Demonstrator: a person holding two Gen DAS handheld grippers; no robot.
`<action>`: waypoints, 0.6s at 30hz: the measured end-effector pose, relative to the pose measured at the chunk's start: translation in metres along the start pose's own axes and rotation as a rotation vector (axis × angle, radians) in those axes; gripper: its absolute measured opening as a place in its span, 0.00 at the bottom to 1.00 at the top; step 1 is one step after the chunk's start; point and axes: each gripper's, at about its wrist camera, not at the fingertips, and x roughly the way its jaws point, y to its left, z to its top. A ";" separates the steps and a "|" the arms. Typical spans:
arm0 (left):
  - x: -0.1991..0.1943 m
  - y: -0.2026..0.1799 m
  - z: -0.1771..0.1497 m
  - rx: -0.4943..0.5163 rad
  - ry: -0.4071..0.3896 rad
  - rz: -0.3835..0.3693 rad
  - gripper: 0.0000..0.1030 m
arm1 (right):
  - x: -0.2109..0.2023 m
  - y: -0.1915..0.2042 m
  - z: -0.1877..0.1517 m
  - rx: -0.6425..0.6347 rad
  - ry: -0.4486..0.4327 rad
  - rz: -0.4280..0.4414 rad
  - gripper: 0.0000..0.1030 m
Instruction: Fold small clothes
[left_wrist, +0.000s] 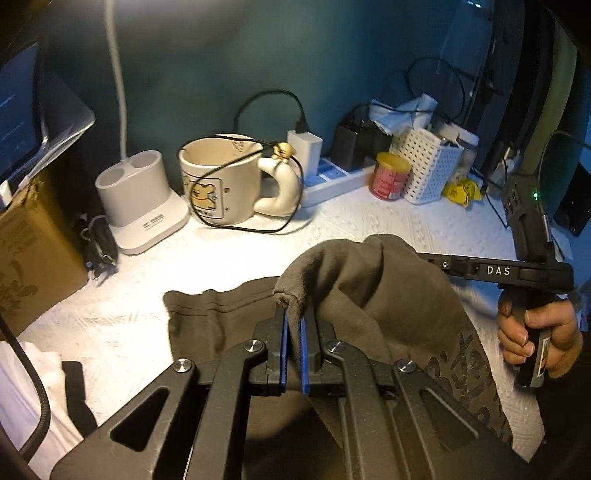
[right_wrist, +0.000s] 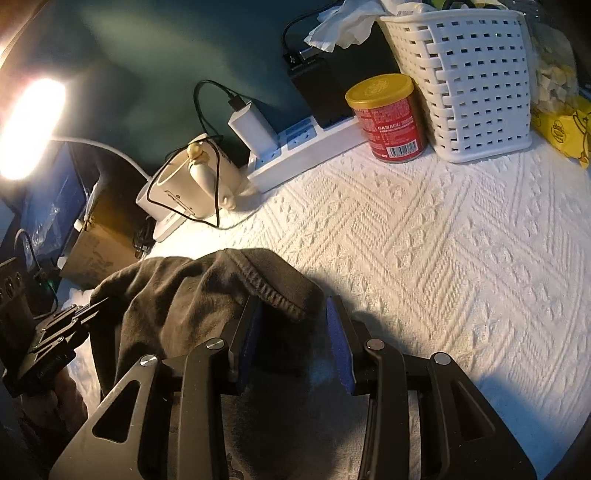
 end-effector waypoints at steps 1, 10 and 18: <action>-0.001 0.003 0.000 -0.006 -0.001 -0.005 0.04 | 0.001 0.000 0.002 0.002 0.005 0.005 0.39; -0.004 0.017 0.000 -0.035 -0.013 -0.055 0.04 | 0.013 0.015 0.001 -0.042 0.027 -0.008 0.15; -0.010 0.027 0.008 -0.041 -0.041 -0.010 0.04 | -0.008 0.049 0.016 -0.255 -0.119 -0.136 0.10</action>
